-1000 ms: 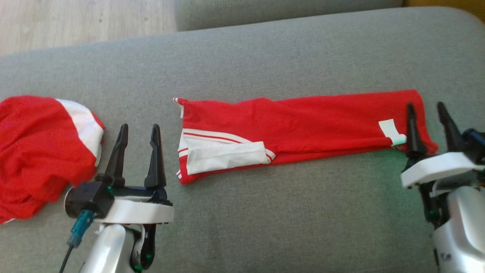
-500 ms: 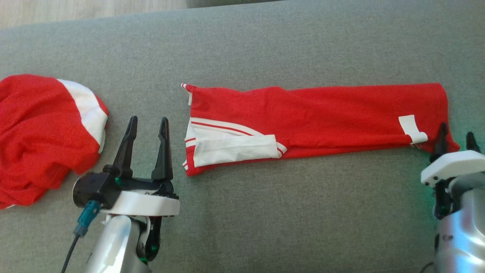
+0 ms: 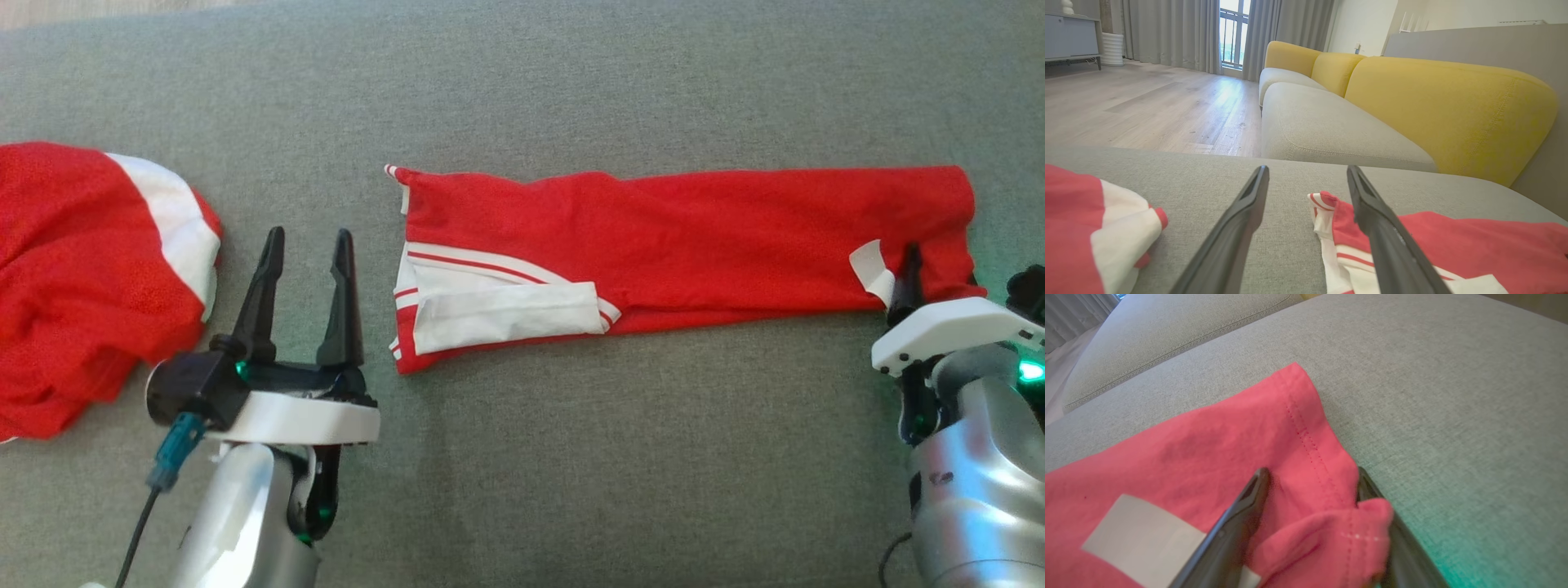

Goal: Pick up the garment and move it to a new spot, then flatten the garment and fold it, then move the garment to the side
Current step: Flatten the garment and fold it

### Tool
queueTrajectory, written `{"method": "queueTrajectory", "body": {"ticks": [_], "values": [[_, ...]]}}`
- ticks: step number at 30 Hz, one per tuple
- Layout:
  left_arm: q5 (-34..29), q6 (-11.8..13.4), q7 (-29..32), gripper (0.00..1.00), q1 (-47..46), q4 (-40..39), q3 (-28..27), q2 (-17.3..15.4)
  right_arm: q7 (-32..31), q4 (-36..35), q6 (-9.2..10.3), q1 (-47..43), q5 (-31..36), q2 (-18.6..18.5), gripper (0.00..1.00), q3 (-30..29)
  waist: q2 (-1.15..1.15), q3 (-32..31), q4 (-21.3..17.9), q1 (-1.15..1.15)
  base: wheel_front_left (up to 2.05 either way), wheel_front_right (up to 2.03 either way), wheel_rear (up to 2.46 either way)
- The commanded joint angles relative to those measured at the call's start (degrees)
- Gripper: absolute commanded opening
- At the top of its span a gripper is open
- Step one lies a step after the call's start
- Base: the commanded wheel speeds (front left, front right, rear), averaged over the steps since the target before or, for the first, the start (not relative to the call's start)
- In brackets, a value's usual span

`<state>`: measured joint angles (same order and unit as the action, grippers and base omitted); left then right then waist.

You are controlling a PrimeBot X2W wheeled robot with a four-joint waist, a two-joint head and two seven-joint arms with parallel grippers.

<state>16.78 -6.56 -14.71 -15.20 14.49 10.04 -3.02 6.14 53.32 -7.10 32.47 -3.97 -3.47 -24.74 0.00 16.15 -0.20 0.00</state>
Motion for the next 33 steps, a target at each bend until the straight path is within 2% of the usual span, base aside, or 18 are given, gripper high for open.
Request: {"method": "queueTrajectory", "body": {"ticks": [1,2,3,11,18,22,27,33], "values": [[-0.6,-0.2,-0.3,1.0,-1.8,-1.7,-2.4,-0.3,-0.2,0.8,-0.39,0.6,0.4,0.6,0.76,1.9,0.0,0.0,-0.1,0.0,0.0,0.0,0.0],[-0.7,-0.2,-0.3,1.0,-1.8,-1.7,-2.5,-0.2,-0.1,1.3,-0.39,0.7,0.4,0.6,0.2,1.9,0.0,0.0,-0.2,0.0,0.0,0.0,0.0],[-0.9,-0.3,-0.3,1.0,-1.8,-1.7,-2.6,-0.2,0.0,1.7,-0.39,0.9,0.4,0.6,0.0,1.9,0.0,-0.1,-0.2,0.0,0.0,0.0,0.0],[-1.7,-0.7,-0.3,1.0,-1.5,-2.2,-3.8,-0.3,-0.1,0.5,-0.39,1.3,3.5,0.2,0.0,-1.8,0.0,-0.9,-0.4,0.0,0.0,0.0,0.0],[-1.5,-0.8,-0.3,1.0,-1.0,-2.0,-4.4,-0.2,-1.1,-3.1,-0.39,1.6,7.9,-3.3,0.0,-9.0,0.0,-2.0,-0.3,0.0,0.0,0.0,0.0],[-1.3,-0.9,-0.3,1.0,-0.6,-1.7,-4.4,-0.1,-1.1,-4.8,-0.39,2.5,10.6,-3.2,0.0,-11.9,0.0,-3.1,-0.3,0.0,0.0,0.0,0.0],[-1.1,-0.9,-0.3,1.0,0.2,-1.6,-4.8,0.0,-0.6,-6.4,-0.39,3.1,12.3,-1.3,0.0,-10.0,0.0,-4.8,-0.6,0.0,0.0,0.0,0.0],[-0.6,-0.9,-0.3,1.0,1.9,-1.2,-4.9,0.0,-0.5,-8.7,-0.39,2.8,9.6,0.5,0.0,-1.0,0.0,-8.8,-0.6,0.0,0.0,0.0,0.0]]}}
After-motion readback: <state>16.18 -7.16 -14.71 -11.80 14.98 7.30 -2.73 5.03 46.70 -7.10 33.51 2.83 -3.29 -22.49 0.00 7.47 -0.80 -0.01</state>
